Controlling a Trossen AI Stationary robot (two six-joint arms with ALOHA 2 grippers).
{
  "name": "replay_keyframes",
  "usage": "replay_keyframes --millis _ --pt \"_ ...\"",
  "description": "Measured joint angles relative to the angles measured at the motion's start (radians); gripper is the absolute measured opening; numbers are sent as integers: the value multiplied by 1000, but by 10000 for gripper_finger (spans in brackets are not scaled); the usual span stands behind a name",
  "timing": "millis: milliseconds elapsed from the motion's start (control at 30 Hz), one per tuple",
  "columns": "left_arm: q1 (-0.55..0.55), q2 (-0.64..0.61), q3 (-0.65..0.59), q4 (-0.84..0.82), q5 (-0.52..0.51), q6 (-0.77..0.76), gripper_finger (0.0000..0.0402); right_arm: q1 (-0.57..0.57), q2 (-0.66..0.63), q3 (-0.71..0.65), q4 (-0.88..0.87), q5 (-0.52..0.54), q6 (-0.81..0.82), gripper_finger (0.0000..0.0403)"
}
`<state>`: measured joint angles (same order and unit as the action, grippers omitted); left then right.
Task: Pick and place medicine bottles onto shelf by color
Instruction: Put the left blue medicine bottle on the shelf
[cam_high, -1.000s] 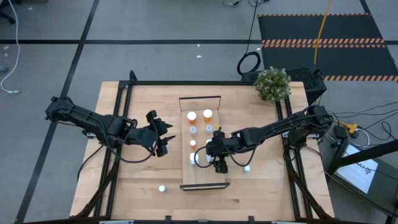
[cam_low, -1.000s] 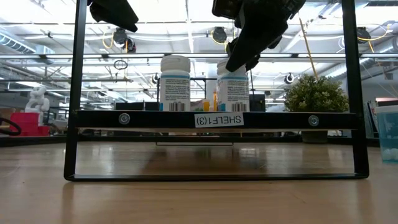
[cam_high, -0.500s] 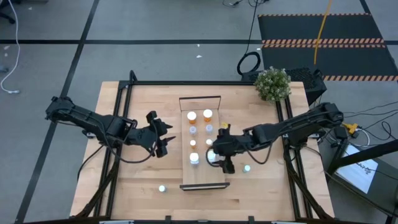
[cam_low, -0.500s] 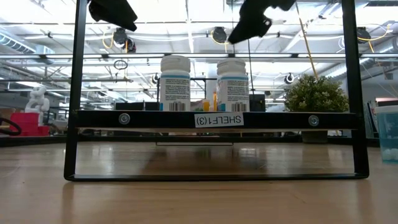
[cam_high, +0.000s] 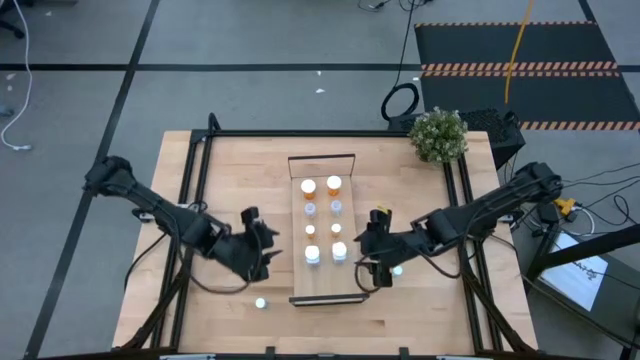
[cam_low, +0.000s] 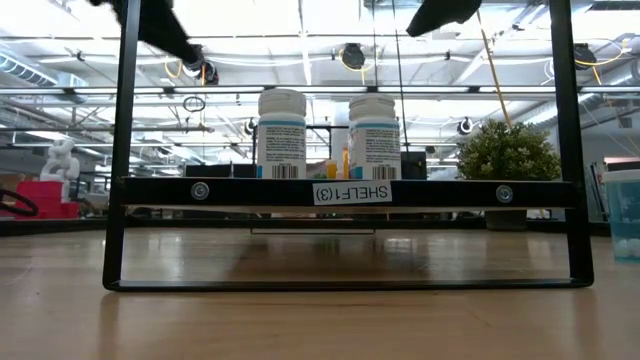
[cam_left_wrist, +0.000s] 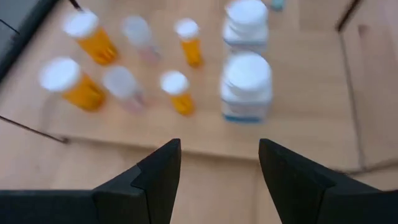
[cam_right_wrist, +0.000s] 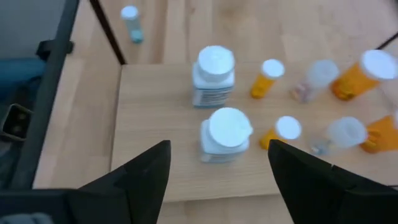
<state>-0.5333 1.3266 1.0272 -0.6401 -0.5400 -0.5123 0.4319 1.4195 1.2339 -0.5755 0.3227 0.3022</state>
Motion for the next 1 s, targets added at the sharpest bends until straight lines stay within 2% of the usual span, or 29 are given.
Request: replay_keyframes --millis 100,300,533,667,867,1000 --pt "-70 50 0 -5 0 -82 218 19 -19 0 -10 62 -11 255" --pt "-223 118 0 -18 0 -225 218 46 -76 -1 -27 73 24 241" --pt "-357 184 0 1 0 -356 221 87 -87 -1 -26 126 15 235" --pt "-389 234 0 45 22 -402 244 89 -87 -1 -27 126 10 235" --pt "-398 298 0 101 51 -437 299 91 -86 -1 -27 123 7 235" --pt "-398 325 0 115 49 -443 315 100 -86 -1 -28 123 3 235"
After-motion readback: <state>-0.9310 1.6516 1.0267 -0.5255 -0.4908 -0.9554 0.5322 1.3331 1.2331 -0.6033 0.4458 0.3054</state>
